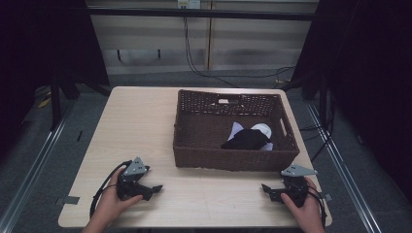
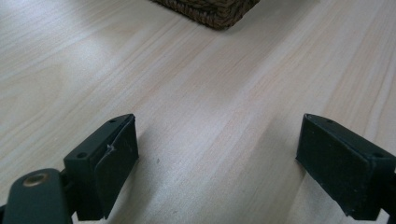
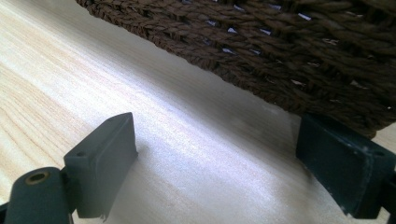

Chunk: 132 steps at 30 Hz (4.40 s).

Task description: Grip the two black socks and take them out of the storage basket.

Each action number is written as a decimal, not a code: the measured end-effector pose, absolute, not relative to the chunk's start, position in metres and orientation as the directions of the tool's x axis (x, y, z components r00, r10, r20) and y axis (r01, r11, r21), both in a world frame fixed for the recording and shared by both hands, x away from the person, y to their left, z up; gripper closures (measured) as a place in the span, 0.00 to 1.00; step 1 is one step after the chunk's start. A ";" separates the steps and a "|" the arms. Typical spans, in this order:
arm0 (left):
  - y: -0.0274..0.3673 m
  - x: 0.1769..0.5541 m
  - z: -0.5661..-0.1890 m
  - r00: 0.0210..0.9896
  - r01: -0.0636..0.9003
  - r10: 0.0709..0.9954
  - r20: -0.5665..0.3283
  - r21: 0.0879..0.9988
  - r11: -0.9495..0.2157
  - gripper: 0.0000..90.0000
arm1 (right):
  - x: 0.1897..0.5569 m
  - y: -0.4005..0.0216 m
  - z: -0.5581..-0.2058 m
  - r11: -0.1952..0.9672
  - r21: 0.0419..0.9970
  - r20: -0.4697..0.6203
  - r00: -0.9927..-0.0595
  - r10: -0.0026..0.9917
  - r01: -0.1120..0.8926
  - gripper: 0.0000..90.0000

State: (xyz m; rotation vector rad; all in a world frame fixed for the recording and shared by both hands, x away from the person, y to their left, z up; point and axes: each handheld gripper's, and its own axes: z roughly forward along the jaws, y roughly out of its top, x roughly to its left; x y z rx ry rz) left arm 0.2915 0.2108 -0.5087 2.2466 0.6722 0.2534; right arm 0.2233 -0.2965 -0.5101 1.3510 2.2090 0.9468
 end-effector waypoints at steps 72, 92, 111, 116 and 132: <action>0.210 0.291 -0.509 0.843 0.392 0.536 -0.032 0.720 -0.573 0.12 | 0.260 -0.245 -0.412 0.702 0.368 0.104 -0.777 0.621 0.610 0.18; 0.210 0.291 -0.509 0.844 0.391 0.535 -0.031 0.718 -0.576 0.11 | 0.275 -0.239 -0.361 0.763 0.300 0.108 -0.815 0.569 0.573 0.20; 0.210 0.291 -0.509 0.844 0.390 0.535 -0.030 0.720 -0.574 0.11 | 0.325 -0.233 -0.334 0.715 0.337 0.086 -0.776 0.624 0.612 0.20; 0.210 0.291 -0.509 0.845 0.388 0.533 -0.029 0.720 -0.575 0.11 | 0.346 -0.232 -0.339 0.681 0.333 0.083 -0.740 0.667 0.652 0.22; 0.209 0.292 -0.509 0.850 0.383 0.526 -0.027 0.717 -0.583 0.09 | 0.397 -0.230 -0.390 0.641 0.269 0.076 -0.680 0.729 0.718 0.30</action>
